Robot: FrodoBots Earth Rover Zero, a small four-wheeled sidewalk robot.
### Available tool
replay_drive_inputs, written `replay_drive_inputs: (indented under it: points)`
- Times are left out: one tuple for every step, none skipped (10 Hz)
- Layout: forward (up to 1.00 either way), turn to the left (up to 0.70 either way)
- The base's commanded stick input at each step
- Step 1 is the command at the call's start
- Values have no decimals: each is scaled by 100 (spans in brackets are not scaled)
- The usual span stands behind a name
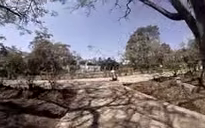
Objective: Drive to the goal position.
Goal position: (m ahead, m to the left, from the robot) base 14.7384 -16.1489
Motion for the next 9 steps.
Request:
replay_drive_inputs:
  points:
    - [85,-2]
    - [85,0]
    - [85,0]
    - [85,0]
    - [85,0]
    - [85,0]
    - [85,0]
    - [85,0]
    - [85,0]
